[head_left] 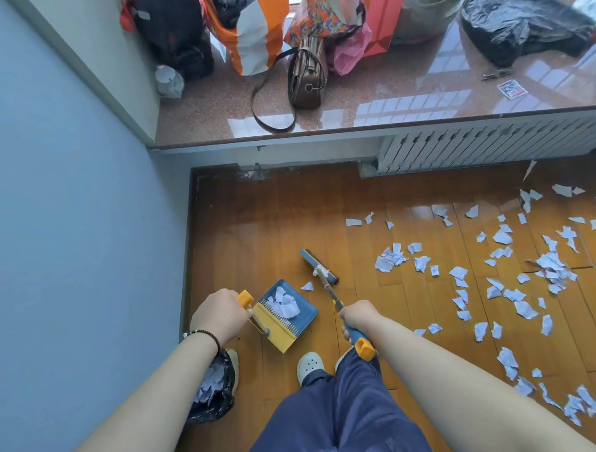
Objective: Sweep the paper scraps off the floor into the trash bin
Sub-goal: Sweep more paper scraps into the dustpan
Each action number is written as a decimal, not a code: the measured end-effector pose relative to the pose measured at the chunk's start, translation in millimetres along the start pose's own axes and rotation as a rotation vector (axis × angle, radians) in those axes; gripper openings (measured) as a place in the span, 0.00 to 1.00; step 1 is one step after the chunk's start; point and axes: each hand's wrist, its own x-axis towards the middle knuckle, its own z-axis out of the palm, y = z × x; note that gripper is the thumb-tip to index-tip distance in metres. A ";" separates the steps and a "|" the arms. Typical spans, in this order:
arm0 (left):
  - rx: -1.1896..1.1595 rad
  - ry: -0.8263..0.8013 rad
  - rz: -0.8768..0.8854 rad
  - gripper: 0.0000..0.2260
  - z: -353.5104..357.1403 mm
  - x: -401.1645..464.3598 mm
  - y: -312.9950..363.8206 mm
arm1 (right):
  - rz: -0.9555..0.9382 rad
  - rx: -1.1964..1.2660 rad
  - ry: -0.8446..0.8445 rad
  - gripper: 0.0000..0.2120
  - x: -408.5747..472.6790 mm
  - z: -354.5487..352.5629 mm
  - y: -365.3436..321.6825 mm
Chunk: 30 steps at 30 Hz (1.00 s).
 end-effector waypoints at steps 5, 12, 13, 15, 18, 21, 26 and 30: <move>-0.001 -0.044 -0.017 0.11 20.7 -0.6 6.7 | 0.083 0.060 -0.167 0.08 -9.1 8.2 -1.8; 0.003 -0.054 -0.027 0.12 21.1 -1.8 -3.0 | 0.141 0.120 -0.334 0.06 -26.8 -32.0 -13.3; -0.007 -0.058 -0.027 0.12 19.9 -1.1 -4.2 | 0.131 0.100 -0.335 0.06 -30.2 -34.8 -13.3; -0.018 -0.064 -0.026 0.11 17.5 -1.7 -4.7 | 0.112 0.072 -0.324 0.06 -36.9 -39.5 -13.1; -0.035 -0.054 -0.014 0.12 12.7 -4.4 0.4 | 0.071 0.054 -0.284 0.06 -44.2 -52.9 -11.3; -0.065 -0.034 -0.004 0.11 5.8 -4.8 8.5 | 0.040 0.065 -0.236 0.06 -44.2 -70.1 -4.9; -0.129 -0.016 -0.012 0.11 4.0 -4.9 33.7 | -0.010 0.136 -0.156 0.09 -33.5 -104.3 11.2; -0.138 0.003 0.000 0.12 4.0 1.0 68.4 | -0.052 0.148 -0.074 0.13 -16.2 -135.7 15.8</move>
